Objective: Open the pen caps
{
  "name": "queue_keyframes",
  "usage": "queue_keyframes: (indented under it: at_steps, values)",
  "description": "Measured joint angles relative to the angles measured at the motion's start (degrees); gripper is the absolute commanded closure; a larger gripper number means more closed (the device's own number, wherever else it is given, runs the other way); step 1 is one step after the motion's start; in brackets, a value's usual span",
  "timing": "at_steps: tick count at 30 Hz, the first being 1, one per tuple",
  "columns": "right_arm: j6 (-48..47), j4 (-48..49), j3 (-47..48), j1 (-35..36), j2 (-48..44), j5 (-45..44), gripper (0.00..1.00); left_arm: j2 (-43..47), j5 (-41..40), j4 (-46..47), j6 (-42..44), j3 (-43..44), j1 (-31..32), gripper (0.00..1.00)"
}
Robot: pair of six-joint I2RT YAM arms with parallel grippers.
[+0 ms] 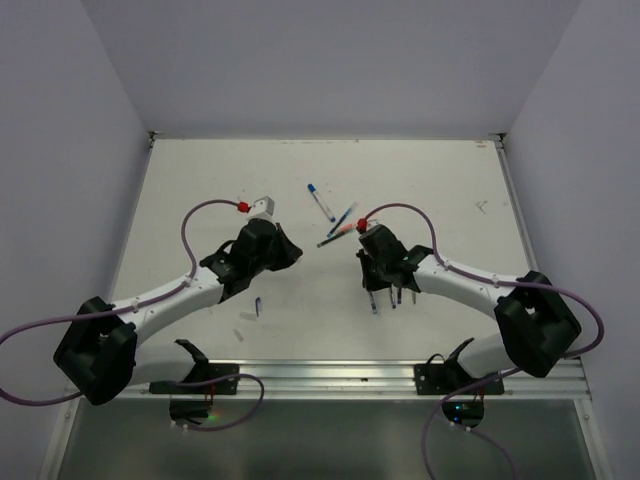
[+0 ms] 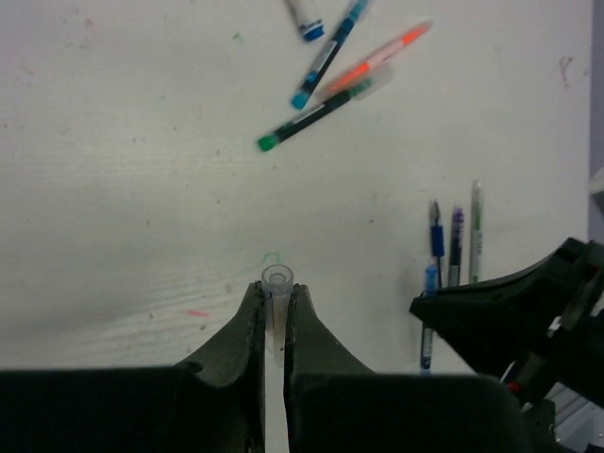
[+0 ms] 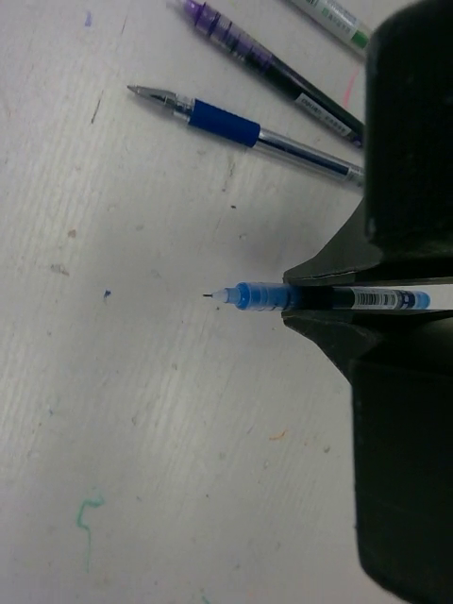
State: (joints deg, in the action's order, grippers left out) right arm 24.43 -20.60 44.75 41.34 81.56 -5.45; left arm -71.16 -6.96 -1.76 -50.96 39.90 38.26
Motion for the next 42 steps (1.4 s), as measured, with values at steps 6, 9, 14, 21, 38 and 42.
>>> queue_keyframes:
  at_steps: [6,9,14,21,38,42]
  values:
    - [-0.5,-2.3,0.6,-1.6,0.8,-4.0,1.0,-0.3,0.5,-2.6,0.9,-4.5,0.0,1.0]
    - [-1.3,-2.8,1.7,-2.5,2.7,-5.4,0.99,-0.3,0.5,-3.3,0.8,-5.8,0.0,1.0]
    - [-2.0,-3.0,2.0,-3.3,4.0,-6.0,0.83,-1.7,-1.0,-5.9,0.0,-6.1,0.0,1.0]
    - [-2.3,-2.9,2.1,-3.3,5.5,-6.0,0.79,-3.5,-1.2,-7.5,-1.5,-7.3,0.0,0.95]
    - [-2.7,-2.5,2.1,-3.3,2.6,-5.3,0.64,3.0,-6.6,-14.7,-10.7,-13.1,0.0,0.87]
    - [-2.7,-2.4,2.0,-3.3,1.2,-5.3,0.6,3.7,-7.3,-15.2,-12.6,-13.6,0.0,0.79]
